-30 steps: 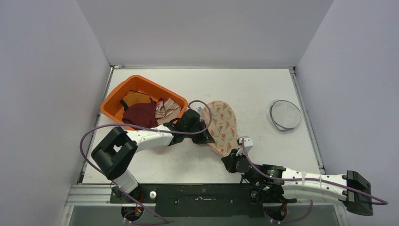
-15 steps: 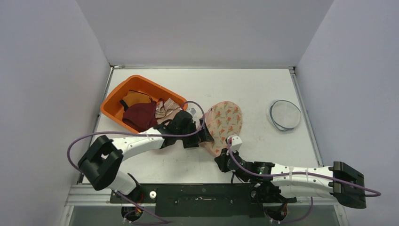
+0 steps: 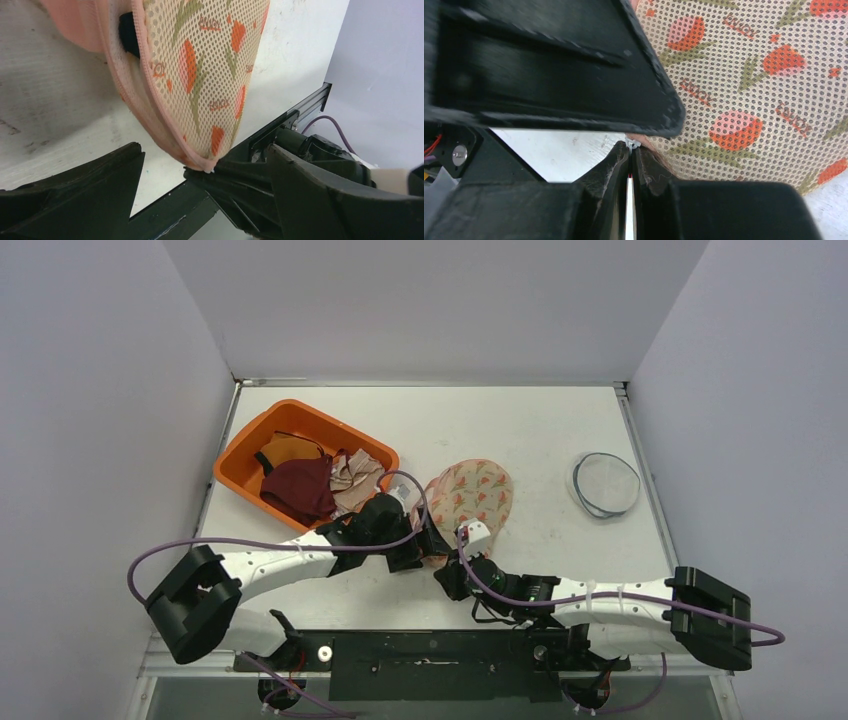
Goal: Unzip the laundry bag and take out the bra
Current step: Unzip the laundry bag at the center of the board.
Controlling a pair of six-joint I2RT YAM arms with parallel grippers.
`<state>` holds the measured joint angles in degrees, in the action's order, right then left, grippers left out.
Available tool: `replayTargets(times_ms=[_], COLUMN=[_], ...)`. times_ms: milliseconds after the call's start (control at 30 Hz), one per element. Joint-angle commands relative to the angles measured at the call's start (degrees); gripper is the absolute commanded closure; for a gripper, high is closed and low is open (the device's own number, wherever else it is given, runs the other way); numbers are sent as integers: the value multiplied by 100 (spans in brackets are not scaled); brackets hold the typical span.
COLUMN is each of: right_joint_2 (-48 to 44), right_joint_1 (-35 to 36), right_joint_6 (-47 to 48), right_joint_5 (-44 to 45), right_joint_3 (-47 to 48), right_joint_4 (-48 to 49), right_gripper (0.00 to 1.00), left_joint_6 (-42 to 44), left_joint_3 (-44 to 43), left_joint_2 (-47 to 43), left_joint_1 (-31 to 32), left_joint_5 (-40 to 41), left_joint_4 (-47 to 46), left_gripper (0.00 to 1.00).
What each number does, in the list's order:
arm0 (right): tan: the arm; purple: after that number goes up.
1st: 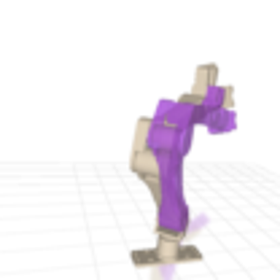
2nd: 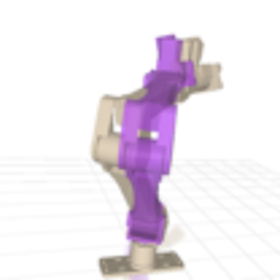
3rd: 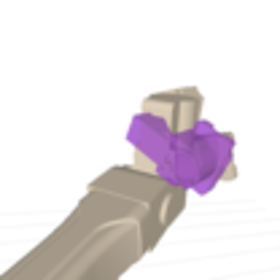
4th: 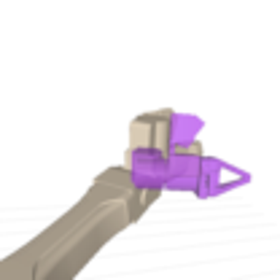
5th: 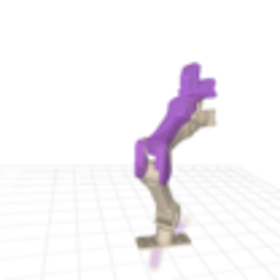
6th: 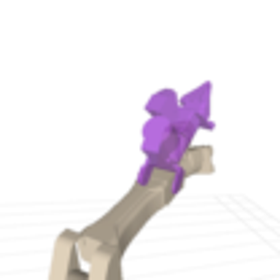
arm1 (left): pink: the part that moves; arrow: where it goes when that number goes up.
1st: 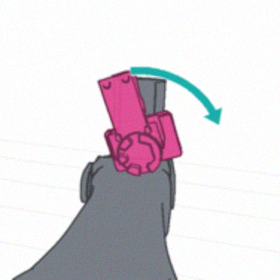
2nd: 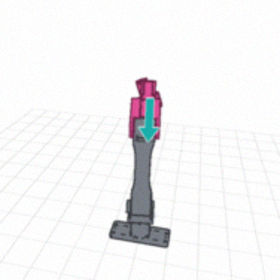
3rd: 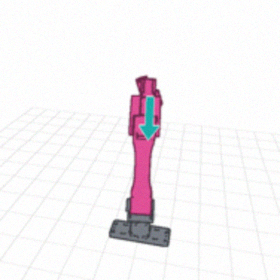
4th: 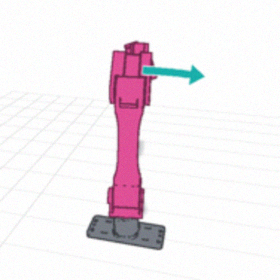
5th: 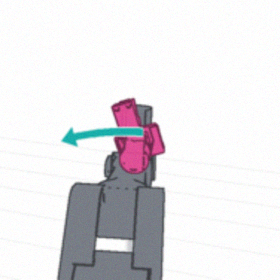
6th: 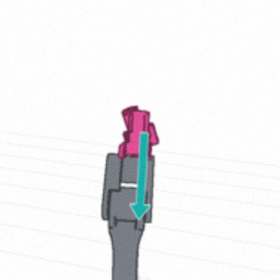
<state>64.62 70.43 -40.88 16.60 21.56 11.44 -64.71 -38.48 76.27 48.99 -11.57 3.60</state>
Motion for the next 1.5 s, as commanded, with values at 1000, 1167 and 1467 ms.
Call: replayTargets(times_ms=[1000,1167,1467], right_joint_2=[-1543,-1767,-1809], right_joint_1=[164,164,157], right_joint_6=[-704,-1070,-837], right_joint_5=[955,1286,1173], right_joint_3=[-438,-485,-441], right_joint_4=[-1400,-1843,-1558], right_gripper=[95,95,95], left_joint_6=[-123,132,368], left_joint_3=[-263,-612,-1000], left_joint_2=[372,701,1093], left_joint_1=[-518,-692,-938], left_joint_5=[-178,-400,-747], left_joint_4=[-721,-608,-559], left_gripper=[100,100,46])
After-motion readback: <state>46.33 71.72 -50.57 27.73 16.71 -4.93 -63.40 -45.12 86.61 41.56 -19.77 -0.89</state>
